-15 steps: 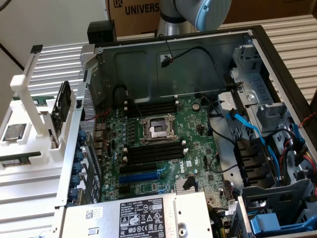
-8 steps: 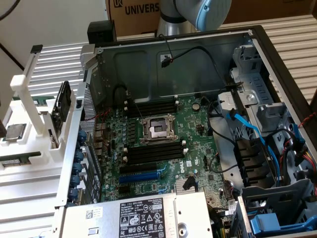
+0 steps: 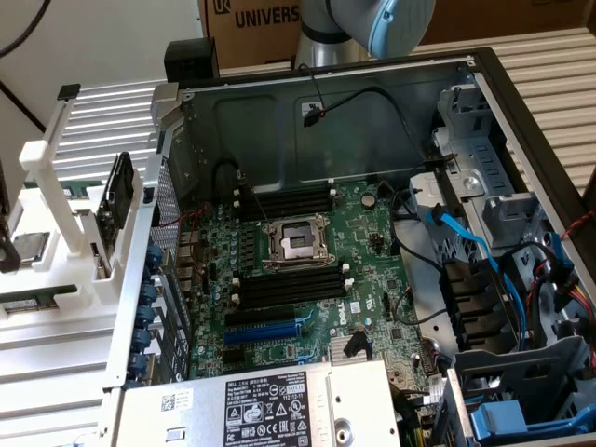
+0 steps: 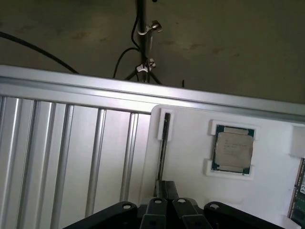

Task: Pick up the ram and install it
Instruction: 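Insert the ram into the slot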

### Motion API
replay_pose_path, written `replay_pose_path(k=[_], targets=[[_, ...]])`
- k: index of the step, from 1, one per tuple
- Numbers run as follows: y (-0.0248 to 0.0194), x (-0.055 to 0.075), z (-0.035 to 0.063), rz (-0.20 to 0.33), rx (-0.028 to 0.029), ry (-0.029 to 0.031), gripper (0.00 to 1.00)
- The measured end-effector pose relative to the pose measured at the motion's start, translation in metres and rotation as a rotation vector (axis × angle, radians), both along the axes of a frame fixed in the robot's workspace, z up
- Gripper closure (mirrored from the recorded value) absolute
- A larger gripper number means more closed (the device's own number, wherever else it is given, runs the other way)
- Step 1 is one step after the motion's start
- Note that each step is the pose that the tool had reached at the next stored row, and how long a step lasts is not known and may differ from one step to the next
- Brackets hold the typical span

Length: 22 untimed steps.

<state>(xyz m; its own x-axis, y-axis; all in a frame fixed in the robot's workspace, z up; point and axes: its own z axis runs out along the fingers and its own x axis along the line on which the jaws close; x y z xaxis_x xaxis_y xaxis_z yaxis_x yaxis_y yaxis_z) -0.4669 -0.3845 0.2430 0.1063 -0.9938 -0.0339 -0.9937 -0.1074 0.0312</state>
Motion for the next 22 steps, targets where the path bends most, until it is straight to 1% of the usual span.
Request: replay_pose_path(k=[2,3,11,22], targets=[[0.0000,0.000,-0.0037,0.000,0.0000,0.0000,0.90],[0.0000,0.000,-0.0073,0.000,0.0000,0.0000,0.90],[-0.0010,0.004,-0.0217,0.000,0.0000,0.0000,0.90],[-0.0013,0.004,-0.0223,0.000,0.0001,0.0000,0.90]])
